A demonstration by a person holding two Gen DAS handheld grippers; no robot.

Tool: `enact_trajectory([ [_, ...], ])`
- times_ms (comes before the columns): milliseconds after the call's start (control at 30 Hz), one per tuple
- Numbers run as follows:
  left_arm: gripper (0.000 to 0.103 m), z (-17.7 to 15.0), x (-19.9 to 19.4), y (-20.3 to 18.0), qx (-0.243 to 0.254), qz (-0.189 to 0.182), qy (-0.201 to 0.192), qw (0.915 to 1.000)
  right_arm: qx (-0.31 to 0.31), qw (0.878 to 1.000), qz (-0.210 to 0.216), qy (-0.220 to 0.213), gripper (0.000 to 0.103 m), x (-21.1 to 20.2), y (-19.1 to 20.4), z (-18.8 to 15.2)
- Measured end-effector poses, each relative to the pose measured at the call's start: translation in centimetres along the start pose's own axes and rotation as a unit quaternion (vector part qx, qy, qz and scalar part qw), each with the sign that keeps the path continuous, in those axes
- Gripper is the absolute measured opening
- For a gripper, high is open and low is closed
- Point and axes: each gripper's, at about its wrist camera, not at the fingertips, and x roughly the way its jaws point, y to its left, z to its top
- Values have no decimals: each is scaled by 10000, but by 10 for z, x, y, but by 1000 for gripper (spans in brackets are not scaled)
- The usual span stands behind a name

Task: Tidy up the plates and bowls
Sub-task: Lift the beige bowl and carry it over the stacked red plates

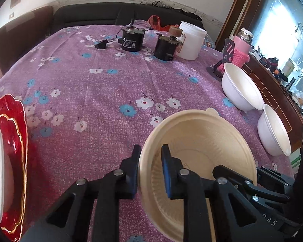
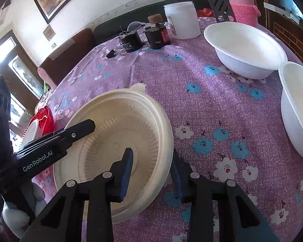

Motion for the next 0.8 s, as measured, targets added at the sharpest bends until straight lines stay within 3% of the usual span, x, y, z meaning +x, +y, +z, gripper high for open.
enact_trajectory([
  [233, 16, -5, 3, 2, -29, -177, -19, 9998, -14, 9999, -165, -47, 17, 3, 0, -1],
  [400, 16, -9, 10, -4, 103, -225, 45, 9997, 6, 9998, -144, -111, 12, 2, 0, -1],
  [600, 14, -10, -3, -8, 179, -245, -201, 9993, -19, 9989, -111, -450, 11, -13, 3, 0],
  [800, 14, -13, -49, -7, 169, 25, -672, 9976, -79, 9959, 146, -892, 11, -37, 19, 2],
])
